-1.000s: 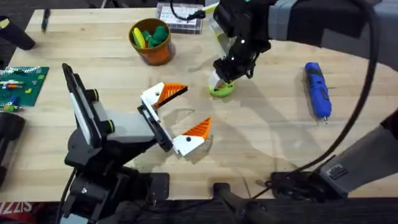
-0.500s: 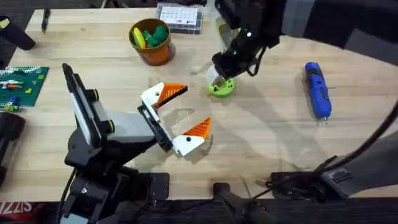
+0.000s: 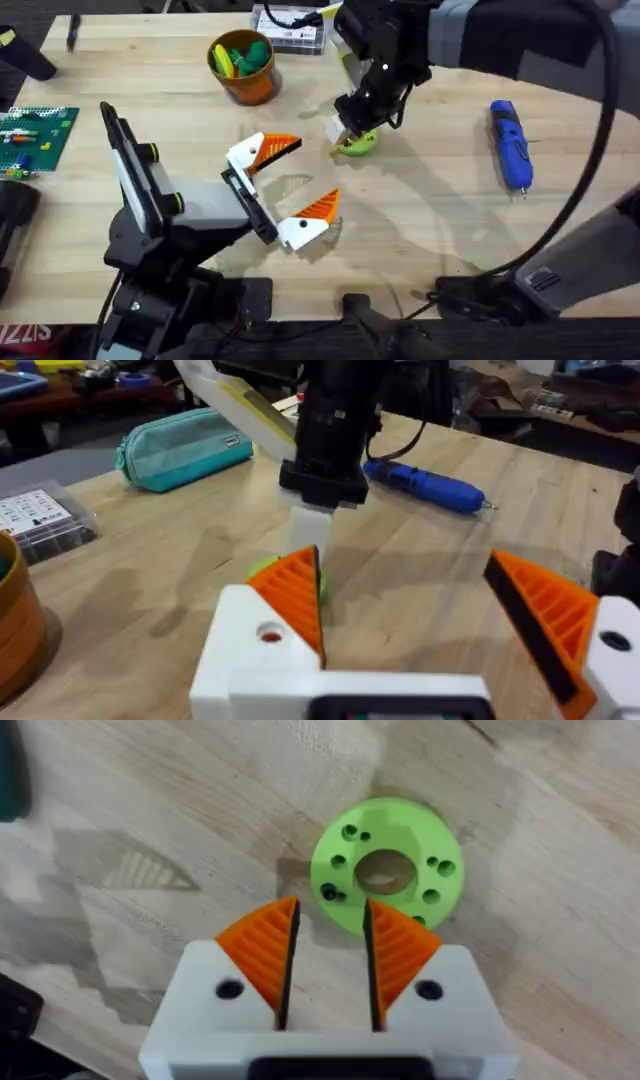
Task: Pick up the gripper from the table and insert it into the empty holder that is missing its gripper. Then pick up a screw, insert it into the mounting hole, and use the screwdriver to tighten it. Finally, clean up the table by picking up the vegetable and placing it into the bucket.
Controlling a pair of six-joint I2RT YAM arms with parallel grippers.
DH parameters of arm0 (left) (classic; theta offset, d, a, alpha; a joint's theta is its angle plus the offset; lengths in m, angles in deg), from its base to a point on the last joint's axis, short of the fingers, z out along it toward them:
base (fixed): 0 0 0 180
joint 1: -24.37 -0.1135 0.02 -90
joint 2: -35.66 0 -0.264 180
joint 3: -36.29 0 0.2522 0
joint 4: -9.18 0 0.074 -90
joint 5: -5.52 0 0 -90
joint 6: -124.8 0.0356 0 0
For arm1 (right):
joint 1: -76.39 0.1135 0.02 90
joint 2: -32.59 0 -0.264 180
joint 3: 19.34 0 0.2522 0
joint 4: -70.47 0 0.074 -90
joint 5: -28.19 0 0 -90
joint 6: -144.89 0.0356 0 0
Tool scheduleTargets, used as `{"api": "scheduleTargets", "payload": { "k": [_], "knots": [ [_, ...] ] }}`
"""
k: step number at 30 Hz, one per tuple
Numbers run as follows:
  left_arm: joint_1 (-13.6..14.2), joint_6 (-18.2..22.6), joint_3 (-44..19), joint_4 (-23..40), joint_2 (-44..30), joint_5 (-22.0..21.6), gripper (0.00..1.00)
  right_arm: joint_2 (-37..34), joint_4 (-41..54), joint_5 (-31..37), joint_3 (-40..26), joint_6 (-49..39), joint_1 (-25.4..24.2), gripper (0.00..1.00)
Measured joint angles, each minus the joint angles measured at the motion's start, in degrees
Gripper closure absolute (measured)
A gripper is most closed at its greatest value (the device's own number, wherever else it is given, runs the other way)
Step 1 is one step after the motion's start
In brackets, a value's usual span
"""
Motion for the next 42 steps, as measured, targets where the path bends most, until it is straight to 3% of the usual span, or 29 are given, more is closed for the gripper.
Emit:
{"api": "scheduleTargets", "payload": {
  "k": [26,34,42],
  "knots": [
    [0.00,0.00,0.00,0.00,0.00,-0.01,0.014,-3.05,-1.41,-0.02,0.00,0.70,0.98,0.590],
    [0.00,0.00,0.00,0.00,0.00,0.00,0.015,-3.05,-1.56,-0.03,0.00,1.29,0.98,0.809],
    [0.00,0.00,0.00,0.00,-0.02,-0.01,0.015,-3.05,-1.56,-0.04,0.00,1.30,0.98,0.816]
  ]
}}
